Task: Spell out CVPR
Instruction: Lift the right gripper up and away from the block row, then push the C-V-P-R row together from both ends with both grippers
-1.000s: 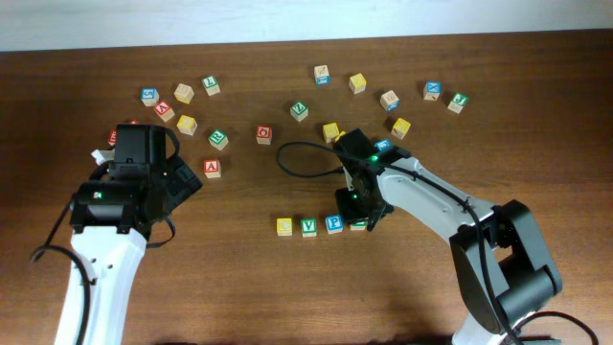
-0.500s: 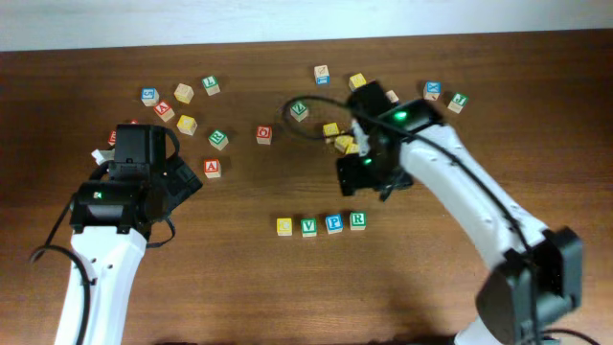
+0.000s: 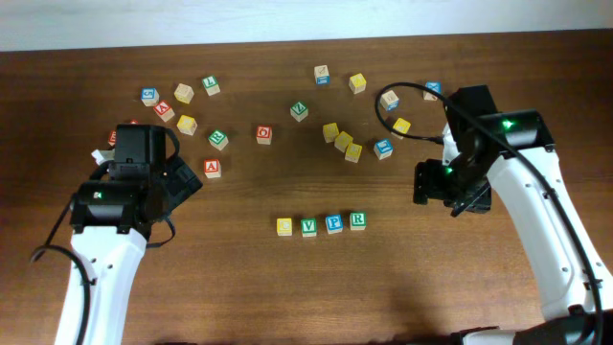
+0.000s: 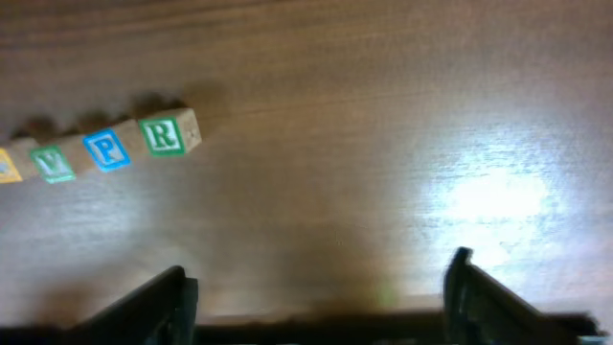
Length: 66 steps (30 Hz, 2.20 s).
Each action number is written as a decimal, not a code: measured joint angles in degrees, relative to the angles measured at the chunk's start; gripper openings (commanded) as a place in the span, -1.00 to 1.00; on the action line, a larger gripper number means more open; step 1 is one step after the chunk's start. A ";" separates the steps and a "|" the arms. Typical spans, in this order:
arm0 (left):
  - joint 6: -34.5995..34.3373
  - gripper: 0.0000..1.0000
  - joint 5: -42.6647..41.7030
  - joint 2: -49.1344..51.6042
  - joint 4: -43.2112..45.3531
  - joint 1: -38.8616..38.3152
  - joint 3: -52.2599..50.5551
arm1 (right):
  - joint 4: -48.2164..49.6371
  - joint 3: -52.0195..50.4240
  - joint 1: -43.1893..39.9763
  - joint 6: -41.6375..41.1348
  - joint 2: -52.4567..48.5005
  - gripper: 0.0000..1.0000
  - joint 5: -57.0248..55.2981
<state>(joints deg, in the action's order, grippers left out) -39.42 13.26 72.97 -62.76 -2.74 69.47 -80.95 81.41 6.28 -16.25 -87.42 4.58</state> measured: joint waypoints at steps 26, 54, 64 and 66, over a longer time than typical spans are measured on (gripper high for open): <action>11.04 0.98 -18.75 7.26 -6.54 -6.01 -0.42 | 12.66 -5.46 0.00 2.78 -0.94 0.98 -1.14; 13.57 -1.00 -14.08 19.23 25.81 -15.78 -18.23 | 30.51 -21.81 0.00 0.87 -6.58 -0.92 8.07; 13.94 -1.00 -13.25 19.52 28.13 -15.80 -18.23 | 31.39 -22.51 0.02 -0.28 -6.58 -0.92 8.48; 13.94 -1.00 -13.25 19.52 28.37 -15.80 -18.23 | 32.02 -22.51 0.46 -0.31 -6.58 -0.92 8.44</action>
<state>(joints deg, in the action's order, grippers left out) -25.47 0.01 92.49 -34.39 -18.55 51.24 -48.93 58.89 6.74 -16.56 -94.00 13.02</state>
